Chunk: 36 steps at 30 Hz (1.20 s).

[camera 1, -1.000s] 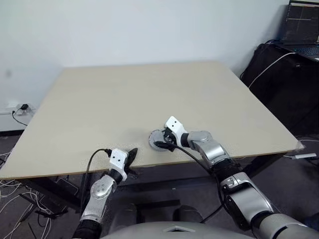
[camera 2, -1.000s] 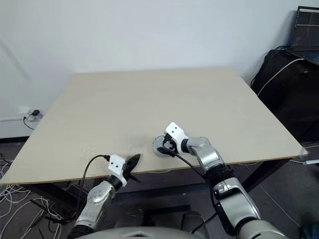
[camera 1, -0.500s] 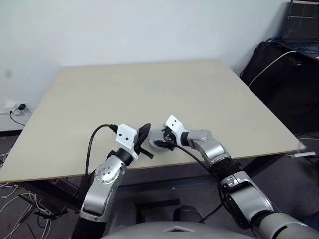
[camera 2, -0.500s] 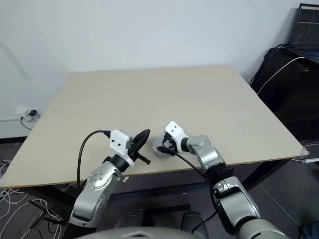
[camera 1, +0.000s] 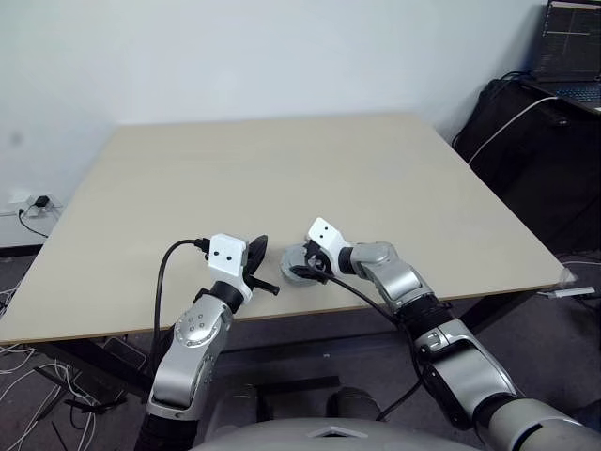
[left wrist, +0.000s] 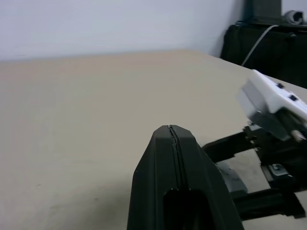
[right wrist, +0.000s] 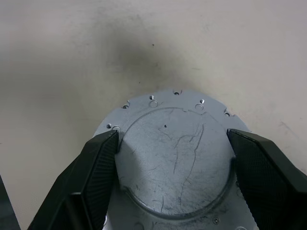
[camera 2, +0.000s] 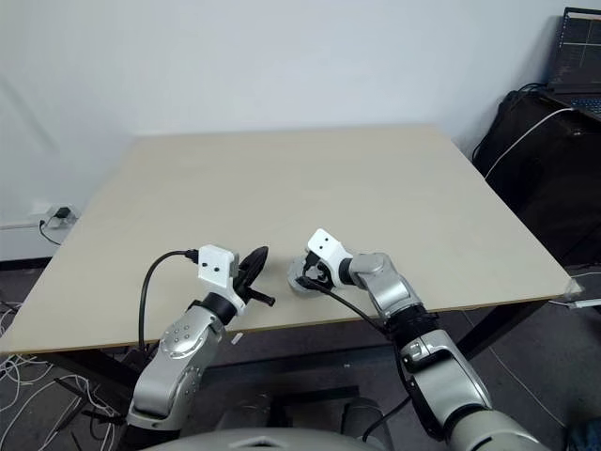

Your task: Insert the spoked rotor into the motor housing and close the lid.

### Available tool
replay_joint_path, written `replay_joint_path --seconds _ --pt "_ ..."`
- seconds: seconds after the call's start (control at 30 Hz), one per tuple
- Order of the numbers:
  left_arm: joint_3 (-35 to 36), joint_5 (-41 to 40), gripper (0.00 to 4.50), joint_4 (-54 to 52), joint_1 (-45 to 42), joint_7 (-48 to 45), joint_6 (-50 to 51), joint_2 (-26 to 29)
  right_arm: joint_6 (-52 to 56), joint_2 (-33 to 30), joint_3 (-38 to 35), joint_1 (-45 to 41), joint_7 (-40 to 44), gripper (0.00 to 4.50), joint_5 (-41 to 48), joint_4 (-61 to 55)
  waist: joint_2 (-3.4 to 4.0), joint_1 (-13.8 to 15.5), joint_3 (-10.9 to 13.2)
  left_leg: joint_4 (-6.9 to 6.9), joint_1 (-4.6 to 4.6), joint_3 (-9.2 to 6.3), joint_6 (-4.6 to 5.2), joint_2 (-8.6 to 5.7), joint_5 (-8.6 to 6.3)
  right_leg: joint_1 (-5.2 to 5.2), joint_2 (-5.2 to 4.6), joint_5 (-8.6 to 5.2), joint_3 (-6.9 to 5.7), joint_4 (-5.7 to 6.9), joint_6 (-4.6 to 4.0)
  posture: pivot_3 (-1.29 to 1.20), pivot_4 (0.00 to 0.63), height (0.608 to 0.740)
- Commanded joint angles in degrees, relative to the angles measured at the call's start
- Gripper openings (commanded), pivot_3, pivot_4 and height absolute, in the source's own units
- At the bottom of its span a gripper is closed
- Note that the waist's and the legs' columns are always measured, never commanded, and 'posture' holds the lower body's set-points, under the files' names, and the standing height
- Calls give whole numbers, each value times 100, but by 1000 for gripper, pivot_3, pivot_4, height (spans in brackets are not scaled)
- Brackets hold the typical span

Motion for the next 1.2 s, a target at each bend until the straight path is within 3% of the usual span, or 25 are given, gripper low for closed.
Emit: replay_joint_path --seconds 0.03,0.53,0.87,1.2 --pt "248 -88 0 91 -100 174 -36 -120 198 -61 95 -23 -63 3295 -204 53 0 1 0 0 0 0 0 0 0 0 -1 0 0 0 0 0 0 740" --pt "699 -750 0 1345 -1083 -418 362 -63 387 14 79 -117 -158 3295 -214 188 -13 -2 7 0 4 -1 0 -1 0 3 1 0 -1 1 0 0 0 740" --pt "896 -1709 0 2870 -2341 -1382 1587 -165 367 31 94 -110 -174 3295 -206 150 -21 -19 11 3 11 -2 -1 -10 1 10 5 1 -1 2 1 0 0 740" --pt "798 -1421 0 3488 -2769 -1078 2212 -206 352 29 113 -76 -201 3295 -214 107 -44 -47 26 4 12 -10 -4 -9 3 13 9 1 -1 2 0 0 0 740"
